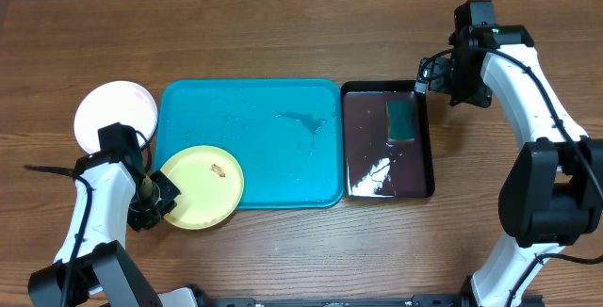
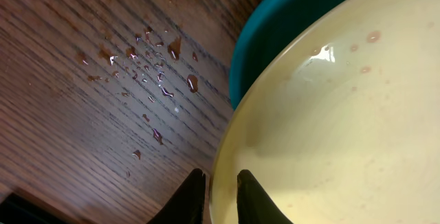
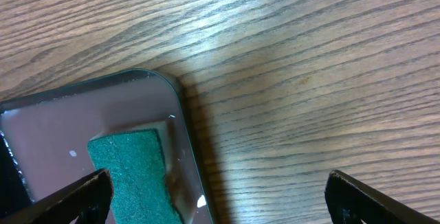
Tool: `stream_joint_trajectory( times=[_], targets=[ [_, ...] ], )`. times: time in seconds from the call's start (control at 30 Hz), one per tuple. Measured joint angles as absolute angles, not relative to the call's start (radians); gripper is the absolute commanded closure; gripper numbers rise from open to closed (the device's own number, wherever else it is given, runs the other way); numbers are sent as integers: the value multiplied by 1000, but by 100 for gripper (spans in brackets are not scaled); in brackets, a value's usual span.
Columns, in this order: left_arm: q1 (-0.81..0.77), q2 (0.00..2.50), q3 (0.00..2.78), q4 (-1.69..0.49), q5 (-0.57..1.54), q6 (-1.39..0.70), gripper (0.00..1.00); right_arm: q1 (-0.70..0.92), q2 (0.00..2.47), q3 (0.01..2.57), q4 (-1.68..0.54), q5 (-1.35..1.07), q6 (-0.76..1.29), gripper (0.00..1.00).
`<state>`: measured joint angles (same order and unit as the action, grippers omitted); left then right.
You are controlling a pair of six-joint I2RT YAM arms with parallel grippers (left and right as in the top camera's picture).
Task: Clean dirty plates on tray and stack at the side
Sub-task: 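Release the plate and grip the yellow plate's left rim with left gripper, then slide the yellow plate right to the teal tray's center with left gripper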
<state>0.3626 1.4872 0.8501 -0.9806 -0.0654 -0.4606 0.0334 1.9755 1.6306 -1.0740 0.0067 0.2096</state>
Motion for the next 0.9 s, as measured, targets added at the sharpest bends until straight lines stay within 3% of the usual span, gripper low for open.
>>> stream_joint_trajectory(
  times=[0.57, 0.7, 0.8, 0.9],
  targets=[
    [363, 1487, 830, -983, -65, -460, 80, 33, 1975, 1631, -1074, 7, 210, 0],
    [363, 1487, 798, -960, -65, -460, 86, 33, 1975, 1631, -1073, 7, 210, 0],
    [363, 1487, 797, -949, -64, -461, 96, 33, 1975, 1631, -1073, 7, 210, 0],
    [363, 1486, 801, -949, -45, -459, 96, 33, 1975, 1631, -1074, 7, 210, 0]
  ],
)
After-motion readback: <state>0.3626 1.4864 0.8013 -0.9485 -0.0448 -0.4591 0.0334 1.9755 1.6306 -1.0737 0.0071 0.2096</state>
